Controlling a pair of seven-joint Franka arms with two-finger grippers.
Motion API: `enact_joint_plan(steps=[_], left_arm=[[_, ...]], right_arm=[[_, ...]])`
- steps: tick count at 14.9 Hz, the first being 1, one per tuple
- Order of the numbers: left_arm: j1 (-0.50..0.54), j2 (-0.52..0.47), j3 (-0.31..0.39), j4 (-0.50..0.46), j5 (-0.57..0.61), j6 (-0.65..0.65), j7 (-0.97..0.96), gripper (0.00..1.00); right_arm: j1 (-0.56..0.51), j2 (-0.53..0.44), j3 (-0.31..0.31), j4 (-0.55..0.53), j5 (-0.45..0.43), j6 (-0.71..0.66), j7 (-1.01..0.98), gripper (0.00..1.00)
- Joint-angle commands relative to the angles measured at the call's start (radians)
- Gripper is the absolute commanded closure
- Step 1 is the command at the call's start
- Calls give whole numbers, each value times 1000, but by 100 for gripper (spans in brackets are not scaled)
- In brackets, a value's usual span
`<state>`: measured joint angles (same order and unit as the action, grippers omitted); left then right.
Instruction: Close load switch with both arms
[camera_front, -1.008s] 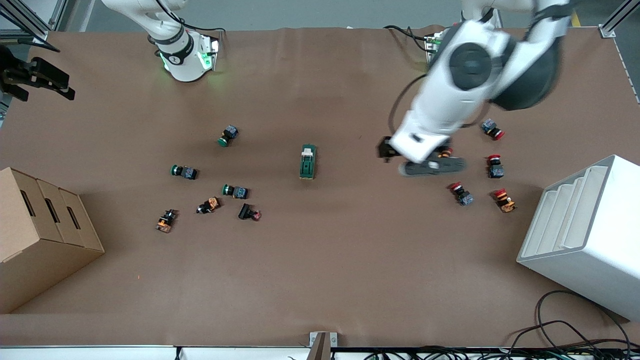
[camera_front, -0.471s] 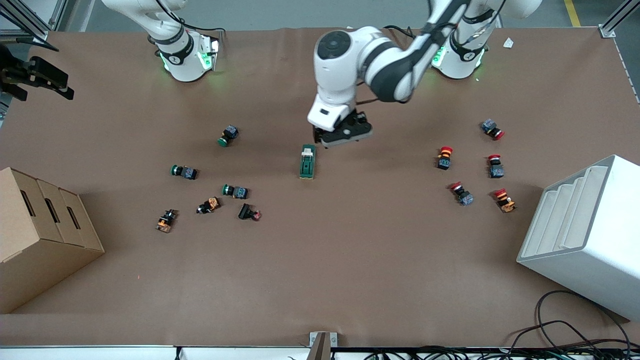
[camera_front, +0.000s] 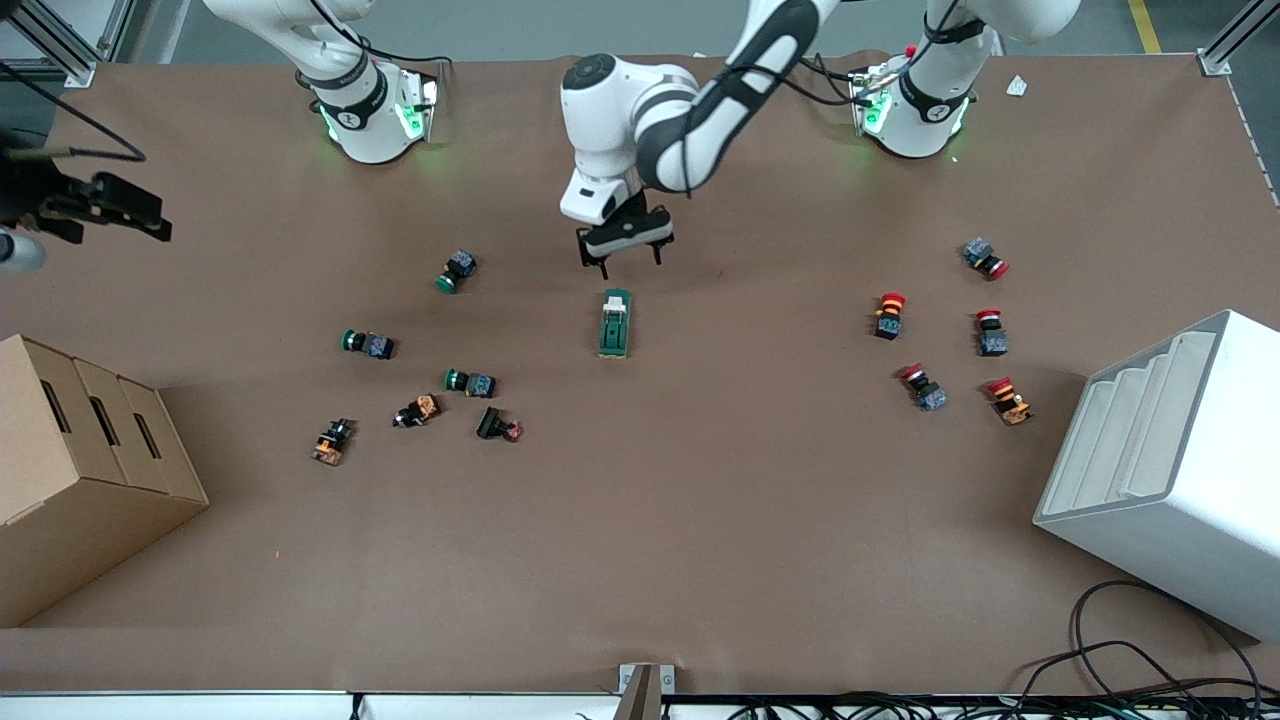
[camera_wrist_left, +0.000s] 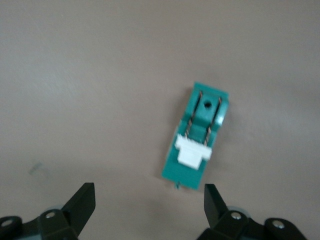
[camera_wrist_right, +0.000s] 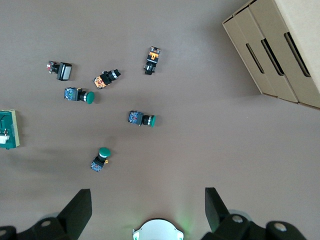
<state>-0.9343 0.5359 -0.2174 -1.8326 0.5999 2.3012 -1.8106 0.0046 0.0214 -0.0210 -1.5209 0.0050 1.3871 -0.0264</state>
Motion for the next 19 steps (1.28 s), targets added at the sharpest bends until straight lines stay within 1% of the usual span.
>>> enact_joint_plan(steps=[1,4,6,7,9,11,13,15,17,19], left_arm=[[-58,6,7,-28,159,4,-154,5],[-112,48,7,-53,358,3,-304,5],[-120,81,7,-54,504,1,-412,5],[-120,93,7,-57,585,-3,-458,5],[-124,113,7,-63,699,-6,-512,5],[-124,125,9,-65,771,-19,-545,5],[-124,139,9,-65,831,-49,-546,5],[-124,153,9,-63,897,-74,-579,4],[-124,167,9,-63,958,-100,-634,4],[-126,185,9,-63,1029,-106,-664,5]], right_arm=[[-9,55,4,16,-11,36,-7,0],[5,57,4,7,0,44,25,0],[29,69,9,-7,27,62,194,0],[55,75,9,-16,47,72,268,0],[118,84,9,-33,72,92,427,0],[185,95,9,-68,98,159,599,0],[236,98,9,-109,142,226,722,0],[279,100,9,-142,147,277,790,0],[302,112,9,-172,188,308,877,0],[362,112,9,-231,193,403,960,0]])
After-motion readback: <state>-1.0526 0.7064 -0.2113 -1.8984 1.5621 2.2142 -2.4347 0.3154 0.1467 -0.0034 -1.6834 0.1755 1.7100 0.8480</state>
